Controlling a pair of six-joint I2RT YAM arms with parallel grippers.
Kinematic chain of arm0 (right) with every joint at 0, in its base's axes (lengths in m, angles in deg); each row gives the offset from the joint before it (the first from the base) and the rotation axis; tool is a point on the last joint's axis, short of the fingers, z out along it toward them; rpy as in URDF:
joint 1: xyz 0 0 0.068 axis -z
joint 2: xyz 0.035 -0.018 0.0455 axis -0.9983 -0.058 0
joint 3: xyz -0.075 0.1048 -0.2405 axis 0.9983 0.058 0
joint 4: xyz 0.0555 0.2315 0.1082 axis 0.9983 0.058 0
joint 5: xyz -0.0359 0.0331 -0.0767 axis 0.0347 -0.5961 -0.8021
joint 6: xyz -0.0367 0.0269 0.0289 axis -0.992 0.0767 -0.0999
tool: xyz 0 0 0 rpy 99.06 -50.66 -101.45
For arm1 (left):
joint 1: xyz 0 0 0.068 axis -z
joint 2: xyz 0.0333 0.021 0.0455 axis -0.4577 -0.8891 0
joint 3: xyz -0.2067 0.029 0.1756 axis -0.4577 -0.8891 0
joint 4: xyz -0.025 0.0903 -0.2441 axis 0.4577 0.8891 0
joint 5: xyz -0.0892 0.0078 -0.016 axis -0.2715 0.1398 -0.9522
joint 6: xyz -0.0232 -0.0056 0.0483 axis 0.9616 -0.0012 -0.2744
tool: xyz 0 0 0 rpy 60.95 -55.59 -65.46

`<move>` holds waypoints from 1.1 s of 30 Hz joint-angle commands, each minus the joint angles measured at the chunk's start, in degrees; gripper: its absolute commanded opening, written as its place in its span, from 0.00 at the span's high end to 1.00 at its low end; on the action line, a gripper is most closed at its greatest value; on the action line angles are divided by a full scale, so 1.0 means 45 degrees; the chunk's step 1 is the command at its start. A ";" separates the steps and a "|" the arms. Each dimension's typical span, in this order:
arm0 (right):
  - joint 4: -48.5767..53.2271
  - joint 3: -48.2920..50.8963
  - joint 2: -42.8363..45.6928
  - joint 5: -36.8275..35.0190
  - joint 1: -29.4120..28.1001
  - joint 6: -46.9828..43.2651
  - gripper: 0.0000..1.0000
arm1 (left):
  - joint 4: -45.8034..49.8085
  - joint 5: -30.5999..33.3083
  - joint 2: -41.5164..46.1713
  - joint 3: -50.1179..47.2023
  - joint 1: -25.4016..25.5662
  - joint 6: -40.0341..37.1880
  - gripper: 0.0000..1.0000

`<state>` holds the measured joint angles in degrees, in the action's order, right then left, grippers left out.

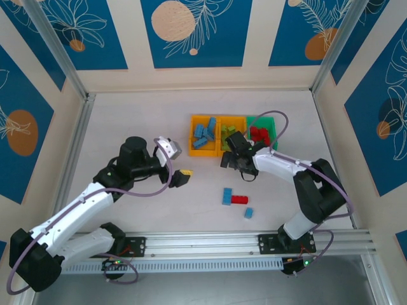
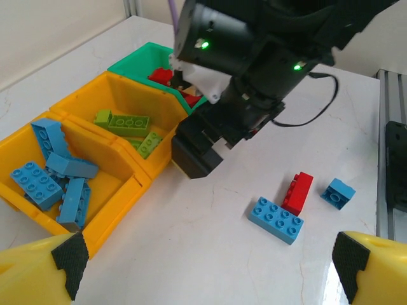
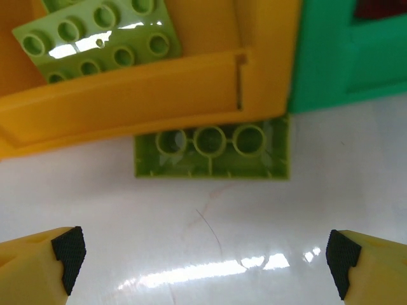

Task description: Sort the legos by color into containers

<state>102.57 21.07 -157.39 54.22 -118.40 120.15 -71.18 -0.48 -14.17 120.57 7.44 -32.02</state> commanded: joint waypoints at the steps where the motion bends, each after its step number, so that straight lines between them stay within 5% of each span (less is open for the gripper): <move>1: -0.0591 -0.0882 -0.0639 -0.0636 0.0154 -0.0301 0.00 | 0.0270 -0.0069 0.0465 0.0284 0.0157 -0.0218 0.00; 9: -0.0549 -0.0995 -0.1730 -0.0717 0.0370 -0.0166 0.02 | 0.0325 -0.0004 0.0592 0.0125 0.0171 -0.0254 0.00; 23: -0.0894 0.0050 -0.1117 -0.1004 0.0245 -0.0313 0.25 | 0.0142 -0.0023 0.0492 -0.0014 0.0202 -0.0258 0.00; 28: -0.0696 -0.0017 -0.0986 -0.1100 0.0000 -0.0446 0.23 | 0.0117 -0.0024 0.0442 0.0010 0.0204 -0.0238 0.00; 33: -0.0871 0.0024 -0.0874 -0.1588 0.0107 -0.0652 0.06 | 0.0110 -0.0038 0.0427 -0.0014 0.0217 -0.0189 0.00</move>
<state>98.57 20.98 -162.92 50.33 -118.20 117.63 -70.41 -0.46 -12.36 120.57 7.83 -32.42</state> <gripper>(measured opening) 0.927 0.998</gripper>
